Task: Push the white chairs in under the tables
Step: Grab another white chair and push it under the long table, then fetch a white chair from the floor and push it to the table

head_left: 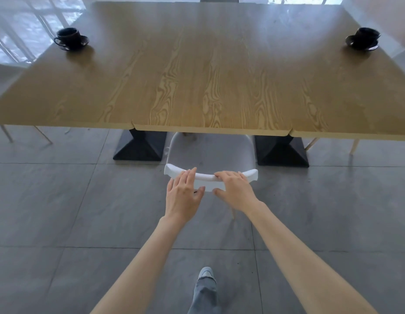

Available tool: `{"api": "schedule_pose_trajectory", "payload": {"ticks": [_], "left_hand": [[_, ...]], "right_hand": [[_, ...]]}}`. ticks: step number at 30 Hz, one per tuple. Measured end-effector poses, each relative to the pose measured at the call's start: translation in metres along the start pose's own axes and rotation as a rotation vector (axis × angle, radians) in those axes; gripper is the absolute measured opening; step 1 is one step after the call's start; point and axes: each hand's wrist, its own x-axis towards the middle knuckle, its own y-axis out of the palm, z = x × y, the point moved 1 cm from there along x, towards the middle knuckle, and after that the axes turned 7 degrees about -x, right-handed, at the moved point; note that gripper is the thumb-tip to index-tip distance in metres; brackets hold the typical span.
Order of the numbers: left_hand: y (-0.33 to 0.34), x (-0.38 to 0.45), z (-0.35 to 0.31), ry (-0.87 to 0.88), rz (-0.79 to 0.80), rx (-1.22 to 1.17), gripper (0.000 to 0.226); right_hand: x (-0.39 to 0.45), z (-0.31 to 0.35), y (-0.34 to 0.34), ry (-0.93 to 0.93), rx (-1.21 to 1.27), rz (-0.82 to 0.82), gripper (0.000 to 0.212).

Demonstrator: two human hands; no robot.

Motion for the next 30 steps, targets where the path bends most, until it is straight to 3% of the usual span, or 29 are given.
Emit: {"api": "schedule_pose_trajectory", "payload": {"ticks": [6,13,24,28,30], "left_hand": [[-0.043,-0.061,-0.023,-0.181,-0.153,-0.336,0.056],[-0.091,-0.159,-0.022,-0.268,-0.231,-0.437,0.058],[-0.199,-0.225,0.060,-0.518,-0.434,-0.589,0.047],[-0.254,-0.214,0.111,-0.522,-0.513,-0.671,0.050],[-0.283,-0.206,0.144,-0.509,-0.544,-0.699,0.041]], "right_hand": [[-0.056,0.047,-0.024,-0.036,0.304,-0.019,0.049],[-0.141,0.122,-0.045,-0.261,0.410,-0.030,0.045],[-0.160,0.272,-0.049,-0.580,0.393,0.046,0.048],[-0.130,0.345,-0.042,-0.647,0.391,0.058,0.046],[-0.109,0.385,-0.038,-0.674,0.386,0.065,0.046]]}}
